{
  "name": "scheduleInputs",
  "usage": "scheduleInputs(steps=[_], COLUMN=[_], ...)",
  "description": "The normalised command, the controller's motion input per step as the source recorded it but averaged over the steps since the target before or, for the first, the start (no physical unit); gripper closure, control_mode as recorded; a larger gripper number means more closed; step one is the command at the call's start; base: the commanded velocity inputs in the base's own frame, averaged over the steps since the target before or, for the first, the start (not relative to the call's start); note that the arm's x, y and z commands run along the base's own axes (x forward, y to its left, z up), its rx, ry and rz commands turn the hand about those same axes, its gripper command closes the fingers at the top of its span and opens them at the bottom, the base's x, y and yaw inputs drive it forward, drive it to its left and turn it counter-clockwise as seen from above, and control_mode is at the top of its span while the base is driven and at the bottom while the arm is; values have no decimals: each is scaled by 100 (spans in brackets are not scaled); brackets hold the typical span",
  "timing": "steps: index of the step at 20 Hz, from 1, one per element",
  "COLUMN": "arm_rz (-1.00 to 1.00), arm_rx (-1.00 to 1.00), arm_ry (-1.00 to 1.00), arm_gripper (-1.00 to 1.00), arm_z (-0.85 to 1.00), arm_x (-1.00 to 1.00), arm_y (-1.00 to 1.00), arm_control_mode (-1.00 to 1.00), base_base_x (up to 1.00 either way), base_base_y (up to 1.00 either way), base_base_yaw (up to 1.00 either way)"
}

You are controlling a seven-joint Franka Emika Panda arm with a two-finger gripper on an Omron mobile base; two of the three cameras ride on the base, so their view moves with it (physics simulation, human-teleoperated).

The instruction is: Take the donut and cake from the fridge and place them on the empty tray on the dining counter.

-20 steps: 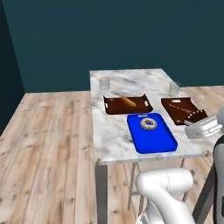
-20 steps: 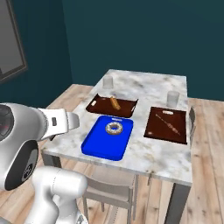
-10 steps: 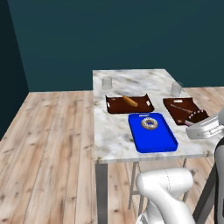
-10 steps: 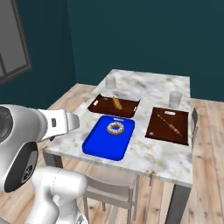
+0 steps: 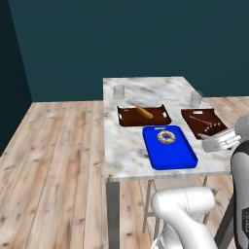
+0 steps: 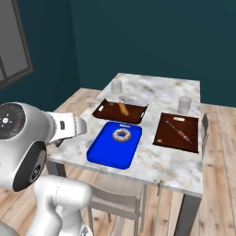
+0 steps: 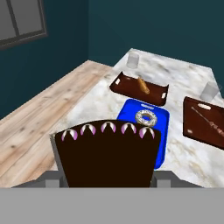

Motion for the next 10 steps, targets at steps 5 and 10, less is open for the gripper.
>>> scheduleInputs(steps=[5,10], arm_rz=[0,0], arm_rx=[0,-4], arm_ry=[18,3], arm_gripper=[100,100], arm_z=[-41,-63], arm_x=[60,44], arm_y=[-5,-11], arm_control_mode=[-100,-100], base_base_x=[0,0], base_base_y=[0,0], base_base_yaw=[0,0])
